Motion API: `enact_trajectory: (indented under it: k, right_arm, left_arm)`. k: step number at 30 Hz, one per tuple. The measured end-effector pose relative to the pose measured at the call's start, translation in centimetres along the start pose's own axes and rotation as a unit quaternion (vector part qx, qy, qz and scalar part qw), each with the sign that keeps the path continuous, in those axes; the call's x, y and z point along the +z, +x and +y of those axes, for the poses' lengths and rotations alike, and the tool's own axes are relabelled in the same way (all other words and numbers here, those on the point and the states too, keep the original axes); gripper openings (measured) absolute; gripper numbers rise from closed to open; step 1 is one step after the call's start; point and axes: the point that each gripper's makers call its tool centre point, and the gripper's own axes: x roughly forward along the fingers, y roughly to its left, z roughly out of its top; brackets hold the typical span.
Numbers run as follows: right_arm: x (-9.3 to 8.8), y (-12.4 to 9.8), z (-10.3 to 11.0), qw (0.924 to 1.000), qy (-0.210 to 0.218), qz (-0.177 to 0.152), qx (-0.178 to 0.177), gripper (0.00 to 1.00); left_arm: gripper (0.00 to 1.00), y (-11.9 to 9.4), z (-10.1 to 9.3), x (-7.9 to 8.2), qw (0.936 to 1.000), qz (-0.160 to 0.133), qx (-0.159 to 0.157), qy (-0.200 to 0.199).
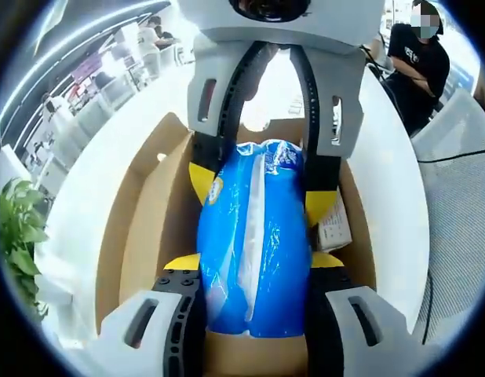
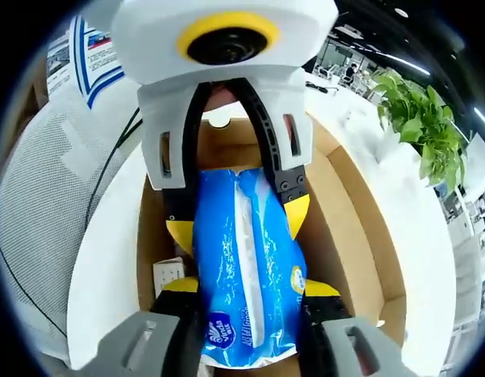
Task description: Operate the shoe box by opening the lid, removing the specified soft item, and placing it in the target area until the item is outside and the box remains undamaged.
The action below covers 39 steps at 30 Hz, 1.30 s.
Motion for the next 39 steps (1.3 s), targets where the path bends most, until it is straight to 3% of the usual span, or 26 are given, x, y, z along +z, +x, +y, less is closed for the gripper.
enact_trajectory:
  k: [23,39]
  right_arm:
    - [0.4,-4.9,1.0,0.9993,0.008,-0.006,-0.037,0.42]
    - [-3.5,-9.4,2.3,0.9963,0.046,0.003,-0.072,0.42]
  left_arm:
    - [0.46,-2.0,-0.9,3.6,0.9990,-0.009,0.006,0.043]
    - [0.46,-0.6,-3.2,8.9,0.9957,-0.020,-0.015,0.089]
